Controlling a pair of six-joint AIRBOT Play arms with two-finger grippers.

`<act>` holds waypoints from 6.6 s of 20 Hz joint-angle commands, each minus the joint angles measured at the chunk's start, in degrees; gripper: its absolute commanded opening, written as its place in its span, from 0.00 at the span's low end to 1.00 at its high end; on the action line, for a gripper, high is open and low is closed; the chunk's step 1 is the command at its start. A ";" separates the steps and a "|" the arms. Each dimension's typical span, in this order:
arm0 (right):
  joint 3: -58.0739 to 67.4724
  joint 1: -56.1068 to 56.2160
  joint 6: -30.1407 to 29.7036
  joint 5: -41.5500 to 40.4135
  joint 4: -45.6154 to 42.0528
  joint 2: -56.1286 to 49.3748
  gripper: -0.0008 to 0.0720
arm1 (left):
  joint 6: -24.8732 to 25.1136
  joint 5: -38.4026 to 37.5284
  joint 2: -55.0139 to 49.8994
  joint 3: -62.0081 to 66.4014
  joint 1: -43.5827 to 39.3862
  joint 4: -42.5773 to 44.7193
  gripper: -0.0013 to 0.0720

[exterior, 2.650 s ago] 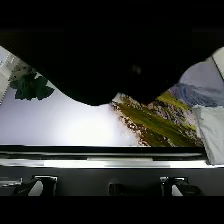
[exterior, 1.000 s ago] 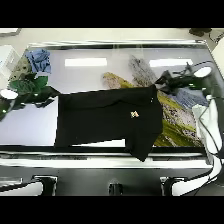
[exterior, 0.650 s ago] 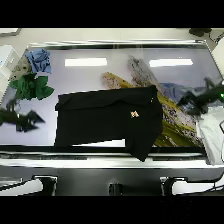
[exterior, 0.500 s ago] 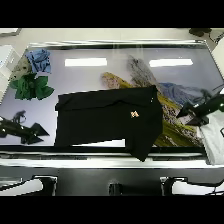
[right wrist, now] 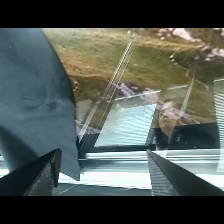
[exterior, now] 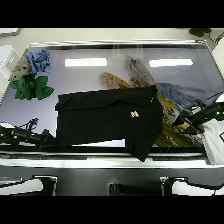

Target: Fold the clothes and pants, and hang the long-sleeved shirts on hangers.

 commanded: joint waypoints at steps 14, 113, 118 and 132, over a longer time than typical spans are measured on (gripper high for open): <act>-12.20 8.96 -8.37 -18.32 15.89 -5.75 0.55 | -0.11 0.87 4.15 0.00 -3.02 -1.97 0.05; 2.14 4.00 2.45 3.82 -7.76 3.10 0.80 | -13.22 -16.74 -5.46 31.63 -9.51 16.13 0.63; -16.02 3.72 -1.14 -1.60 -6.84 10.49 0.79 | -4.74 -5.25 6.71 -0.42 -8.09 15.43 0.62; -18.82 3.72 -1.36 0.22 -5.88 11.74 0.78 | -3.54 -0.39 6.19 -6.51 -7.78 10.71 0.05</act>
